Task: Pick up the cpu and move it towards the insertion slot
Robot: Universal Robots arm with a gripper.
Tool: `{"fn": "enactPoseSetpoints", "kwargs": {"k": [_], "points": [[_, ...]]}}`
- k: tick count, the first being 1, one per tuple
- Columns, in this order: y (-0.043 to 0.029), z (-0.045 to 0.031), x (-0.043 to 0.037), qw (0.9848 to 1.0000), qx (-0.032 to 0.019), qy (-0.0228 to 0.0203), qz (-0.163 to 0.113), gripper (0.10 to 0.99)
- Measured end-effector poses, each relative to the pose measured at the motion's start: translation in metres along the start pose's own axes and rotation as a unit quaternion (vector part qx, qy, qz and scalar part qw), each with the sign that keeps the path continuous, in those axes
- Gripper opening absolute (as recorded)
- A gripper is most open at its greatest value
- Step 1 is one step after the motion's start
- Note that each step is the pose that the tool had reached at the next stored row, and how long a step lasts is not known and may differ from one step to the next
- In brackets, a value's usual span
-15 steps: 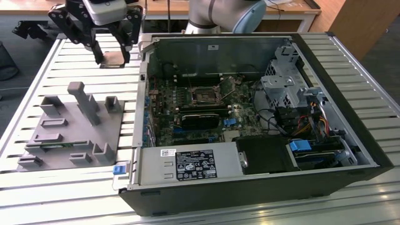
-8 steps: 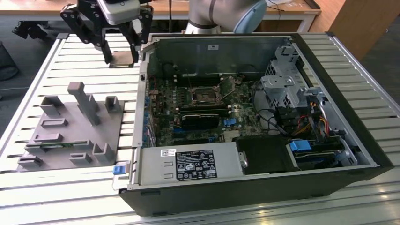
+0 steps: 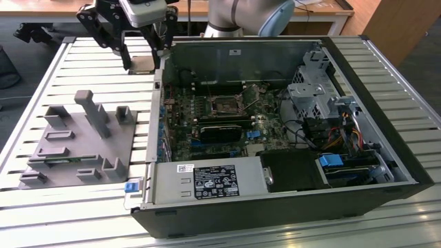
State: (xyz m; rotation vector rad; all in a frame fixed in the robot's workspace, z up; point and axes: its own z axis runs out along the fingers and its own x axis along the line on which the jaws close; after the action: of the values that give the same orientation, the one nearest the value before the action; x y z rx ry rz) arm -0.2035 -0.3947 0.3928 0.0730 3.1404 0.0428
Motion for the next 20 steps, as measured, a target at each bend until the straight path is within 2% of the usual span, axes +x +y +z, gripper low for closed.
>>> {"fn": "enactPoseSetpoints", "kwargs": {"k": [20], "points": [[0.0020, 0.0000, -0.0242, 1.0000, 0.0000, 0.0003, 0.000, 0.537]]}}
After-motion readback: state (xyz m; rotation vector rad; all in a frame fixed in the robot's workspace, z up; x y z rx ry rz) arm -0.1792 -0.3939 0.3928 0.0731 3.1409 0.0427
